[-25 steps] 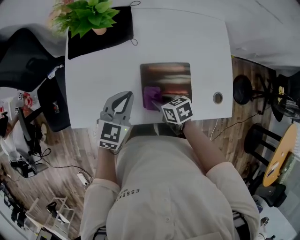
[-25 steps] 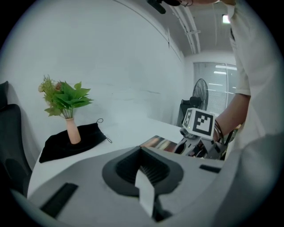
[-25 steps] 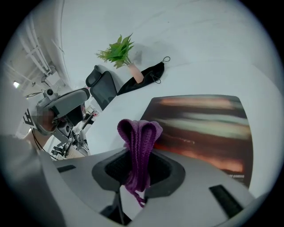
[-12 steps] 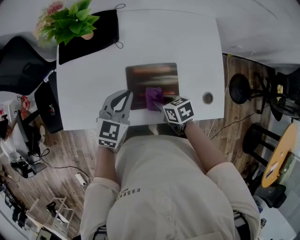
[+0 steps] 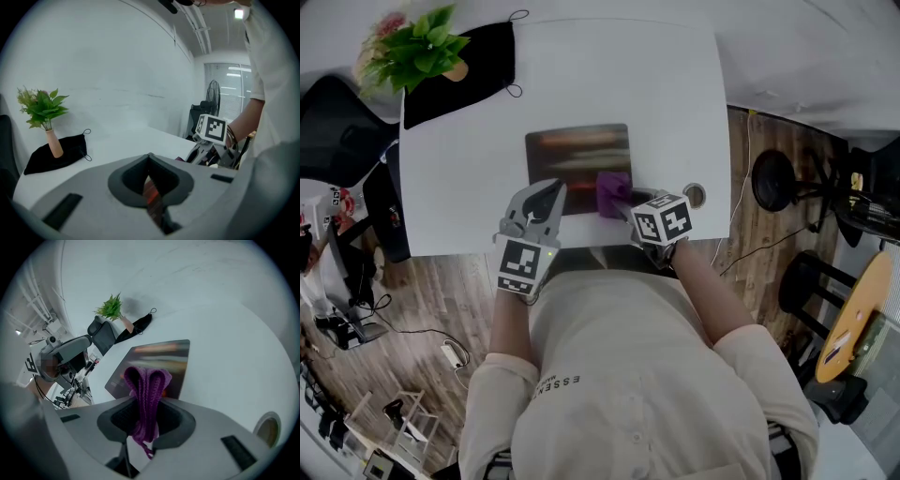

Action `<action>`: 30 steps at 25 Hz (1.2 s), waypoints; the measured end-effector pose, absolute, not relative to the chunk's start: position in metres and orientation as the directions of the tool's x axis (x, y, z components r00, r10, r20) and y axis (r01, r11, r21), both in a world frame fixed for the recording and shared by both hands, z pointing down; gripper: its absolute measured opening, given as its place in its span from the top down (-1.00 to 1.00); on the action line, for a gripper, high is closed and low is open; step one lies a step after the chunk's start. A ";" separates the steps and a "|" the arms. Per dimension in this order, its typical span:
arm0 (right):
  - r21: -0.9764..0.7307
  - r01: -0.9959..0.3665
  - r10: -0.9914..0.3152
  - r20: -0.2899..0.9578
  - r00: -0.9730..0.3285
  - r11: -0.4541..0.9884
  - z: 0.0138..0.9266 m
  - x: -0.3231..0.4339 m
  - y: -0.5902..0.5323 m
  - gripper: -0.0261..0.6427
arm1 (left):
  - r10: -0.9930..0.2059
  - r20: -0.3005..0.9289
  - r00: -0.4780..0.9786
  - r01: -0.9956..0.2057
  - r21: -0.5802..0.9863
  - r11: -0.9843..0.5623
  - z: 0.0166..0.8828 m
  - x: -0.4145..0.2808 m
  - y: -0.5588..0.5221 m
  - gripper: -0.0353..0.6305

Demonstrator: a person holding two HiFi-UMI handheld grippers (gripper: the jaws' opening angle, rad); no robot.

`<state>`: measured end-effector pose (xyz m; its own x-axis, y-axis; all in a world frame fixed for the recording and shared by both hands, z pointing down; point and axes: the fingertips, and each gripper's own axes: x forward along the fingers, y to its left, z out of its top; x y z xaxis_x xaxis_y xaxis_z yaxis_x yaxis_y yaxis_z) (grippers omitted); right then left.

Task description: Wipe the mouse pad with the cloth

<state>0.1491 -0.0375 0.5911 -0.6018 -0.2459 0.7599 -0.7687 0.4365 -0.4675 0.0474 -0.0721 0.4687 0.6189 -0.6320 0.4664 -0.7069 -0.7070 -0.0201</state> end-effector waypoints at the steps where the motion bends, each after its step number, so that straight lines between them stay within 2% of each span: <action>1: -0.467 -0.771 -0.248 0.761 -0.600 0.433 0.592 0.156 -0.037 0.61 | -0.632 0.467 0.618 -0.706 -0.022 -0.708 0.469 0.052 -0.071 0.89; 18: -0.395 -0.851 -0.295 0.815 -0.498 0.346 0.592 0.239 -0.029 0.61 | -0.643 0.453 0.618 -0.697 -0.063 -0.714 0.455 0.086 -0.060 0.89; 23: -0.331 -0.857 -0.412 0.770 -0.487 0.394 0.557 0.238 -0.046 0.62 | -0.657 0.431 0.618 -0.696 -0.089 -0.713 0.441 0.079 -0.066 0.89; 30: -0.251 -0.849 -0.583 0.635 -0.507 0.465 0.492 0.211 -0.080 0.62 | -0.686 0.397 0.609 -0.713 -0.105 -0.693 0.415 0.057 -0.078 0.89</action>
